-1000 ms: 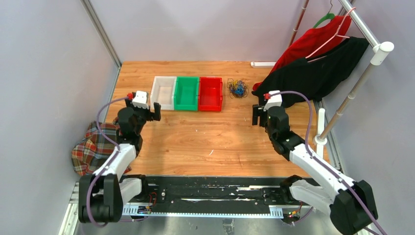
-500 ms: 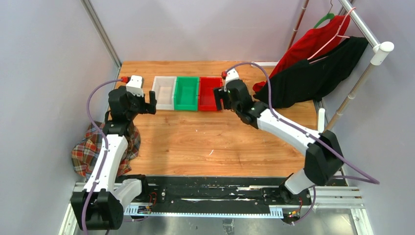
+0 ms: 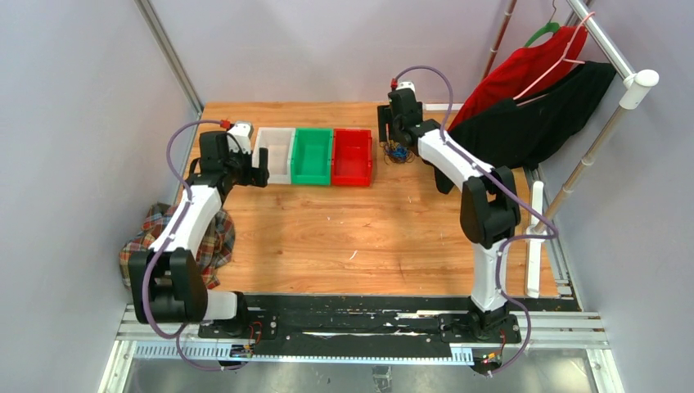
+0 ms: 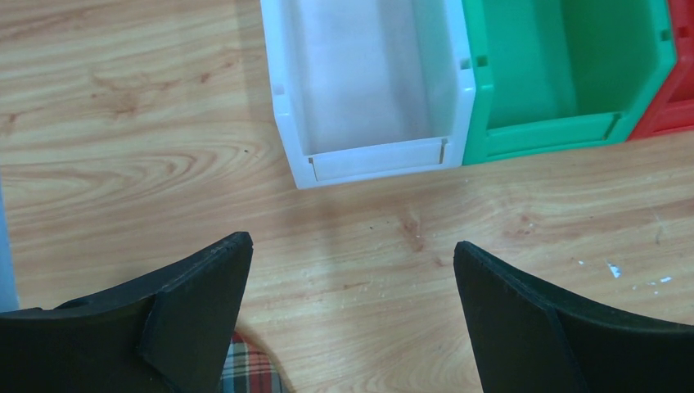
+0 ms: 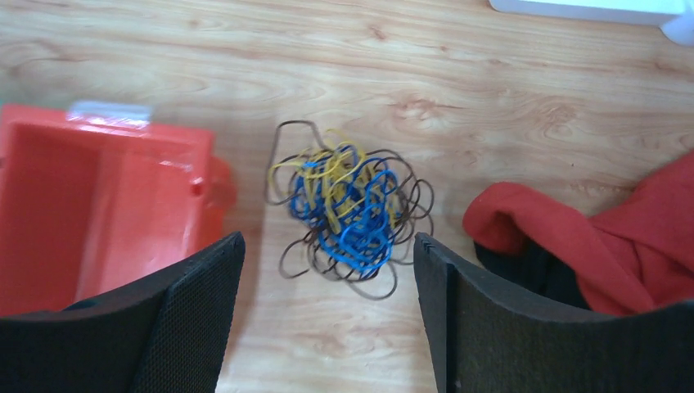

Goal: Untangle the cables

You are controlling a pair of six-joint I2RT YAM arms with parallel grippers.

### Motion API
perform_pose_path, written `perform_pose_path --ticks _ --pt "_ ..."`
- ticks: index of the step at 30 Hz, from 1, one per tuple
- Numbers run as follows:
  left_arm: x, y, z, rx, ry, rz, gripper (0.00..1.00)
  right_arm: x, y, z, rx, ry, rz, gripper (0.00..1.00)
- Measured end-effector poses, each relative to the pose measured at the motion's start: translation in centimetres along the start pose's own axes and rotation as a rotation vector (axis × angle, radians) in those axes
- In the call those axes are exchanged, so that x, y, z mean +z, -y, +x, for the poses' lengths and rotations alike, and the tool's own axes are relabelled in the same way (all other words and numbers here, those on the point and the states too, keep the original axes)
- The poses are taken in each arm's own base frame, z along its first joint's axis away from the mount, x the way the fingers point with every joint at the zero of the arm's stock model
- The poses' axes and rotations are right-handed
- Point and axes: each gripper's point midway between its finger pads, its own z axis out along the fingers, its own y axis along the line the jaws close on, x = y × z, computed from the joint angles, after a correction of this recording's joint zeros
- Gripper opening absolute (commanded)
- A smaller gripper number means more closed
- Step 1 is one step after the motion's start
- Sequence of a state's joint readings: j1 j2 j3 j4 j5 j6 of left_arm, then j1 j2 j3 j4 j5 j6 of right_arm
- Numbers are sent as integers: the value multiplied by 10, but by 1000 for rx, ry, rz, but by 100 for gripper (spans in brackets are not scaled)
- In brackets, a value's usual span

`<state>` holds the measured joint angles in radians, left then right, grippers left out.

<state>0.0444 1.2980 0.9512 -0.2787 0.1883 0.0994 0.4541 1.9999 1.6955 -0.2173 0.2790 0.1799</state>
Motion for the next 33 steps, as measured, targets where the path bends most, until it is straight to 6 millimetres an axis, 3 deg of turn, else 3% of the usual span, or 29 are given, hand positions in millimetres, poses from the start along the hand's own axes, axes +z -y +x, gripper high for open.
perform_pose_path --ticks 3,7,11,15,22,24,26,28,33 --pt "16 -4 8 -7 -48 -2 98 25 15 10 11 -45 18 76" --pt "37 -11 4 -12 -77 -16 98 50 24 30 15 -105 23 75" --pt "57 -23 -8 -20 -86 -47 99 68 24 49 16 -147 10 62" --pt "76 -37 -15 -47 -97 -75 85 77 21 69 17 -183 -2 47" --pt "113 -45 -8 -89 -143 -73 68 74 22 99 23 -192 -17 20" --pt "124 -45 -1 -104 -165 -68 58 68 22 102 29 -186 -27 9" --pt "130 -43 8 -120 -186 -59 51 61 21 106 37 -188 -40 7" --pt "134 -41 13 -131 -199 -47 50 52 20 112 50 -194 -56 4" --pt "138 -38 11 -142 -175 -28 45 22 18 132 88 -230 -100 1"
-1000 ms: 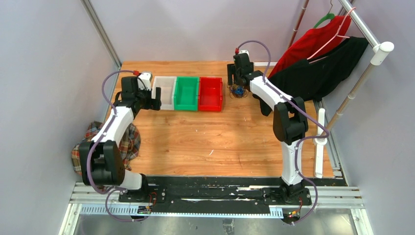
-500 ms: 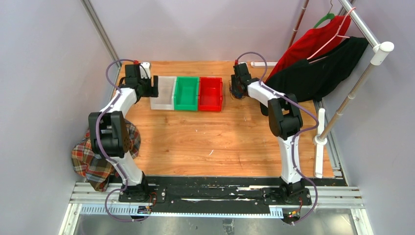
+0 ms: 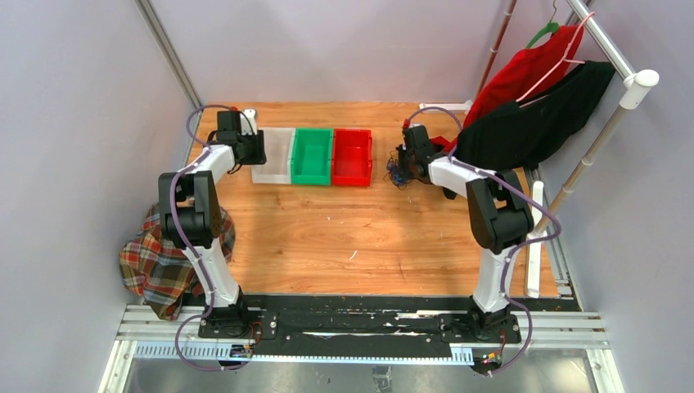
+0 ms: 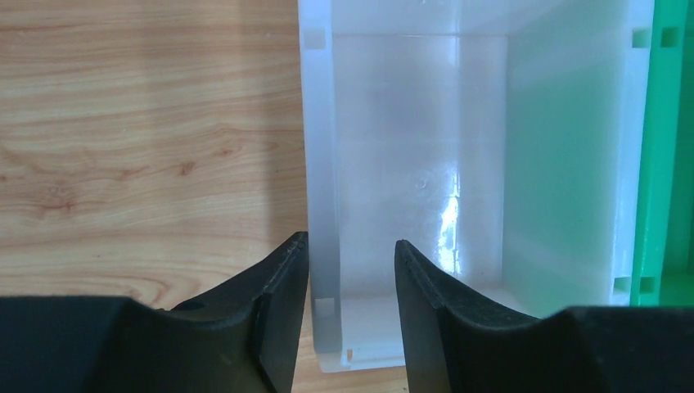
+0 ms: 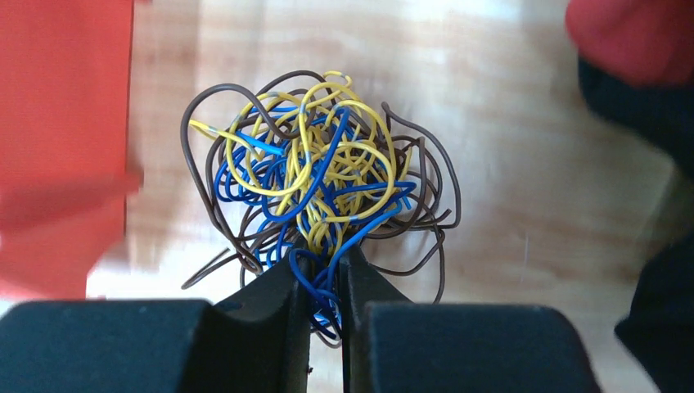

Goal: Untangle the cables

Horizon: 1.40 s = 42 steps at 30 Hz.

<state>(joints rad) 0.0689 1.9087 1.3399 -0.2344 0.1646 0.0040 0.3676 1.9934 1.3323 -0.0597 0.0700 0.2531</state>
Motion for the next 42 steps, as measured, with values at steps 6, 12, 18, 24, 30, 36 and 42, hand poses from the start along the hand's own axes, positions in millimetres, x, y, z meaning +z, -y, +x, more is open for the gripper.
perform_pose_path --ticks 6,12,18,24,30,36,42 --pt "5 4 12 -31 3 16 39 -42 -3 42 16 -51 -37 1" --pt "4 14 54 -116 -56 25 38 -88 -30 87 -35 -84 -108 0" --pt "-5 41 71 -113 -82 45 35 -123 -75 127 -82 -110 -212 0" --pt "-11 64 78 -70 -85 64 37 -141 -122 148 -124 -125 -297 1" --pt "-22 79 80 -20 -73 92 41 -148 -154 157 -152 -127 -333 0" --pt "-27 79 71 64 -66 100 64 -156 -183 172 -184 -126 -364 3" --pt "-39 77 68 160 -91 111 88 -157 -186 170 -166 -106 -355 44"
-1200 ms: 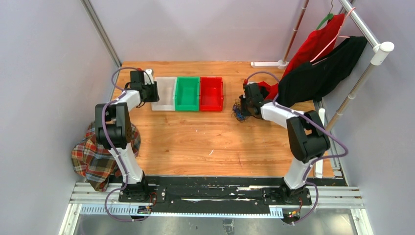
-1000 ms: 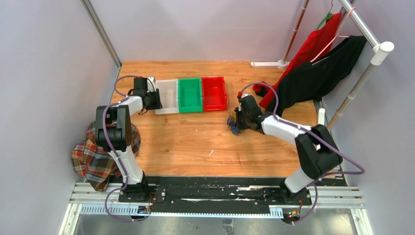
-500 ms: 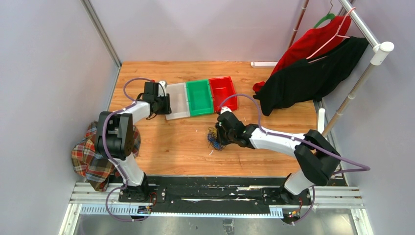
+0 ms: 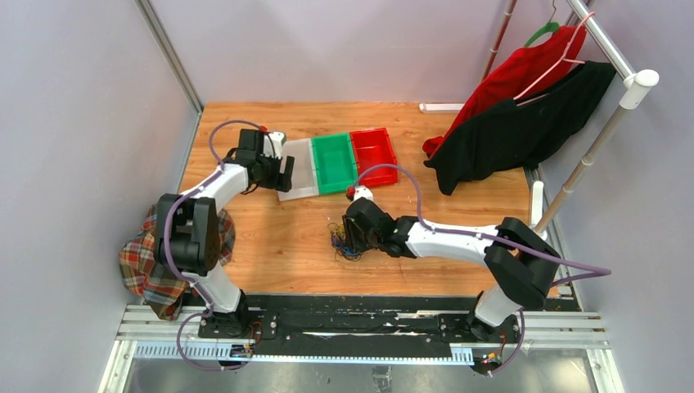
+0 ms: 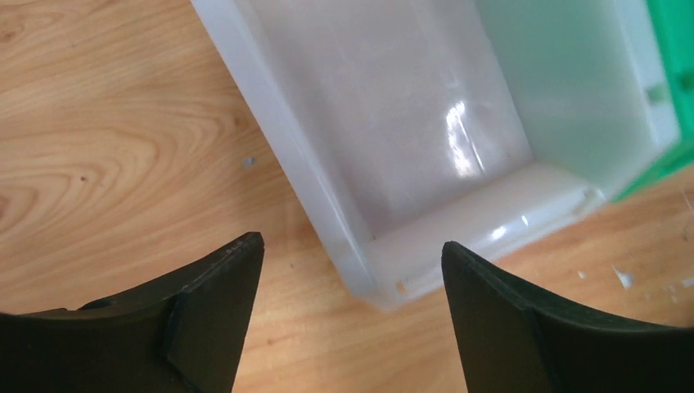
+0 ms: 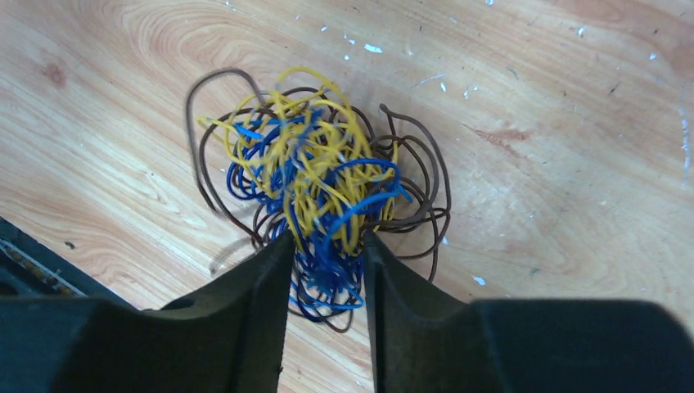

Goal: Untangle the cables

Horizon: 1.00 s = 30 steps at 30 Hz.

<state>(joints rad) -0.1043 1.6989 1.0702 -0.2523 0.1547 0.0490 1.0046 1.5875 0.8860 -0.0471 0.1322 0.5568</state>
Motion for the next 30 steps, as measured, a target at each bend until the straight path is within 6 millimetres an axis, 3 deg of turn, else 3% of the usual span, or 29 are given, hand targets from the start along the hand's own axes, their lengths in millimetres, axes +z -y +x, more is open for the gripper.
perform_pose_path --ticks 2,4,9,13,15,19,25,30 --pt "-15 3 0 46 -25 20 92 -2 -1 -3 0 10 -3 51" --pt "-38 10 -7 103 -28 56 92 -9 -4 -10 -8 33 -19 52" --pt "-98 42 -27 238 27 162 93 -39 -15 -40 -13 121 -100 44" --pt "-126 107 -6 382 13 324 91 -57 -12 -59 9 188 -136 33" --pt "-128 138 11 438 -31 407 89 -58 -4 -56 21 192 -136 31" --pt "-112 176 41 483 -147 507 87 -55 15 -36 39 159 -117 30" --pt "-84 194 66 421 -281 557 88 -55 25 -17 42 139 -113 29" --pt "-80 209 73 417 -302 593 83 -57 26 -15 48 155 -133 26"
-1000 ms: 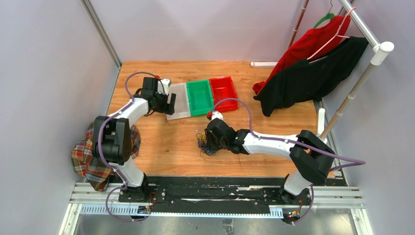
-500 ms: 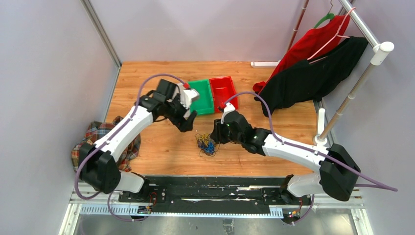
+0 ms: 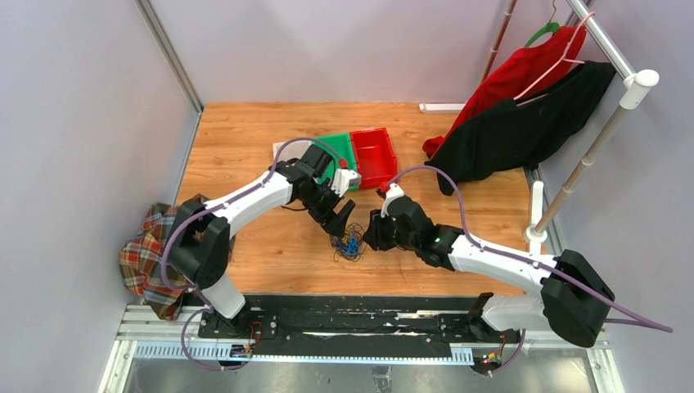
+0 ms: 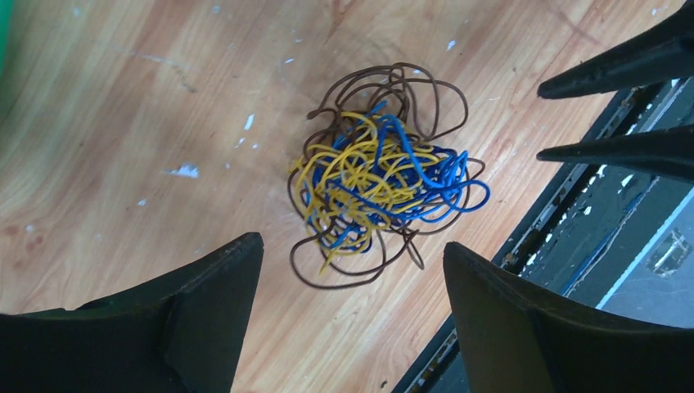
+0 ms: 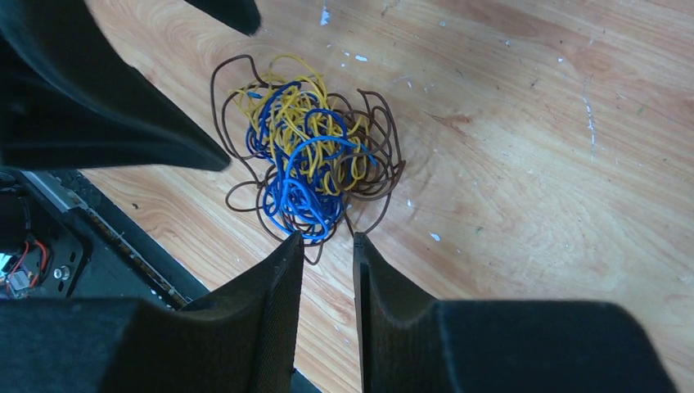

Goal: Untangle the cables

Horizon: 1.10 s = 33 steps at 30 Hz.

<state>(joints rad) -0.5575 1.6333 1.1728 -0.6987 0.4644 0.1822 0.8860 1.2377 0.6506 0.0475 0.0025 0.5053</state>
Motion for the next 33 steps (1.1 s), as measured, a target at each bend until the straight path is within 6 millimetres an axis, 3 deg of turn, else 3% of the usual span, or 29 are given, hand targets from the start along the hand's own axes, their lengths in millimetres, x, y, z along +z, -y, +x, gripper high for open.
perform_pose_path --ticks 5,12,14,18,25,27,33 --pt "17 2 -1 10 -26 9 59 0 -6 -4 -4 12 -29 21" --pt "21 -9 4 30 -59 -26 37 -6 -11 -10 -23 30 -58 17" --pt "19 -9 1 43 -53 -25 36 -9 -12 -12 -27 38 -63 16" --pt "15 -7 -6 70 -37 -18 36 -10 -13 -13 -28 41 -65 23" --pt "9 -1 -4 110 -29 -1 21 -8 -12 -10 -19 31 -60 39" --pt "9 -2 -2 114 -32 -4 24 -4 -11 -8 -11 21 -55 42" --pt "11 -2 3 111 -40 0 51 6 -10 -3 4 0 -45 44"
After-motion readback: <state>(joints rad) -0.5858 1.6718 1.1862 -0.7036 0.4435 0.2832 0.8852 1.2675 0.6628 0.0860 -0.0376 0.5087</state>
